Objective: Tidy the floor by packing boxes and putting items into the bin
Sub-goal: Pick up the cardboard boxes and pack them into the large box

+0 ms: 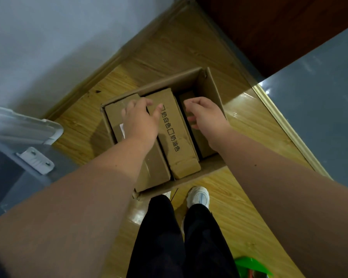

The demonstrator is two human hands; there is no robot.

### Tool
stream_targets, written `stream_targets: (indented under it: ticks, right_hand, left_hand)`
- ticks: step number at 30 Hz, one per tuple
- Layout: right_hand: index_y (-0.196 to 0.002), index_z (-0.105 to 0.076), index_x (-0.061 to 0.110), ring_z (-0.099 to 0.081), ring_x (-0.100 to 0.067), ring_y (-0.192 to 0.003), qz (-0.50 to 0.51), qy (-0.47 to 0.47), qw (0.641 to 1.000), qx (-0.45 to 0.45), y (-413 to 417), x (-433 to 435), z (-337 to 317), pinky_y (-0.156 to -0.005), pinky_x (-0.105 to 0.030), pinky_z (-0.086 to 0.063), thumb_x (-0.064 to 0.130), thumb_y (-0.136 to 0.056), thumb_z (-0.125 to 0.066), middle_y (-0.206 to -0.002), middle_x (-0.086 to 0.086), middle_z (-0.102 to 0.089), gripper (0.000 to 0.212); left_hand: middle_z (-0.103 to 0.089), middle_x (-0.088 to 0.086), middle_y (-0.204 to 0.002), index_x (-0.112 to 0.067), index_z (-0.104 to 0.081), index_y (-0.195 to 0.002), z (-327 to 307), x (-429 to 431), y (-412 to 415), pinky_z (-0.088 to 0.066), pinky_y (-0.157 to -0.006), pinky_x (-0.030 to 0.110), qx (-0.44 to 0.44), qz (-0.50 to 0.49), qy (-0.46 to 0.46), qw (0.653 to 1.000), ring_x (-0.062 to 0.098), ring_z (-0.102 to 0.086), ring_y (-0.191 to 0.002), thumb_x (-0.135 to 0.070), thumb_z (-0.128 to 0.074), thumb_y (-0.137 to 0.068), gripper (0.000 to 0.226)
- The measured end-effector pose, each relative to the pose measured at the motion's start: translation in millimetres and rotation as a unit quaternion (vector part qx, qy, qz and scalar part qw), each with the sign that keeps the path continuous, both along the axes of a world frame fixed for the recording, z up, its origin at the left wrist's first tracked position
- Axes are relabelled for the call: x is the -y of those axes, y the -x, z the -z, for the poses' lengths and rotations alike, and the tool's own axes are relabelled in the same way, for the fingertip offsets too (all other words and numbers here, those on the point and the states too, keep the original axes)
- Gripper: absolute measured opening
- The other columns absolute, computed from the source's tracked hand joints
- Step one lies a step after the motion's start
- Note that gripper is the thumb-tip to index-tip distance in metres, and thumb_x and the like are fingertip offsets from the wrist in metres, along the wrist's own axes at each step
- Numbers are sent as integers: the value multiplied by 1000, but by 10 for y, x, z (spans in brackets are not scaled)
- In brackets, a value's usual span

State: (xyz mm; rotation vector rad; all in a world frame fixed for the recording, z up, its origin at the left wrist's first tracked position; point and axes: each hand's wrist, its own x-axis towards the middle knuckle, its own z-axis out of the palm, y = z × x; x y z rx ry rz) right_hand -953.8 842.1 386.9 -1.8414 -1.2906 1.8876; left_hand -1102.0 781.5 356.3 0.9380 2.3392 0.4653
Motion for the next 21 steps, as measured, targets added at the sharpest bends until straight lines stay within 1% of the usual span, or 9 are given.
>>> stream_targets:
  ticks: [2,5,11,14,16,17,18,20,21]
  right_hand:
    - [-98,-63,30,-61,-12,-92,9,0,1000,-2,-42,26,-95,-72,-26,-47,33,-94,-56,-98,8,-64,8]
    - [-99,-63,30,-61,-14,-93,10,6,1000,-4,-92,71,-152,-74,-28,-49,33,-94,-56,-99,5,-64,8]
    - [-97,-62,30,-61,-12,-91,13,15,1000,1,-135,174,-52,-70,-25,-46,32,-95,-56,-96,8,-63,7]
    - [-101,-62,28,-60,-12,-94,17,21,1000,-6,-111,192,-24,-70,-26,-46,32,-96,-55,-98,8,-63,9]
    - [-104,-62,28,-60,-12,-94,24,13,1000,-10,-86,184,-50,-75,-28,-49,33,-96,-56,-100,8,-63,11]
    - [-103,-62,28,-61,-11,-92,33,3,999,-11,-76,173,-89,-77,-28,-50,32,-95,-56,-99,9,-63,11]
    - [-101,-63,27,-63,-9,-88,47,-11,999,-12,-73,150,-145,-74,-26,-51,32,-95,-57,-95,9,-65,10]
    - [-94,-65,29,-65,-3,-76,80,-38,996,-13,-111,81,-324,-63,-20,-51,31,-94,-58,-86,12,-67,7]
    - [-93,-66,30,-65,-3,-75,93,-46,994,-13,-157,50,-439,-63,-20,-51,31,-94,-58,-87,12,-68,8]
  left_hand:
    - [-54,1,-130,-24,-63,-112,-91,-33,-62,-20,-81,17,11,-4,-2,1000,22,-39,-127,-49,-55,-93,33]
    - [-56,2,-128,-23,-64,-109,-135,-37,-131,-23,-80,20,17,4,2,1000,23,-43,-125,-49,-55,-93,31]
    - [-52,2,-132,-24,-62,-115,-24,101,-178,-24,-87,24,16,-4,16,1000,24,-40,-126,-50,-54,-94,34]
    - [-51,2,-131,-26,-61,-115,-28,123,-188,-23,-87,25,32,-27,13,999,24,-39,-128,-50,-55,-93,33]
    - [-53,2,-128,-26,-62,-113,-95,64,-198,-28,-84,23,45,-36,0,998,23,-43,-124,-50,-55,-93,32]
    - [-54,1,-127,-26,-62,-112,-156,15,-206,-33,-78,21,64,-38,-13,997,21,-48,-120,-49,-55,-93,30]
    - [-55,1,-126,-27,-60,-110,-237,-50,-221,-37,-72,20,92,-37,-32,995,18,-51,-115,-47,-56,-94,27]
    - [-58,-1,-120,-30,-58,-104,-466,-195,-273,-43,-75,20,136,-27,-76,987,12,-55,-107,-44,-56,-94,17]
    - [-59,-5,-114,-32,-57,-101,-613,-258,-312,-42,-75,19,144,-16,-94,985,6,-55,-100,-43,-55,-95,13]
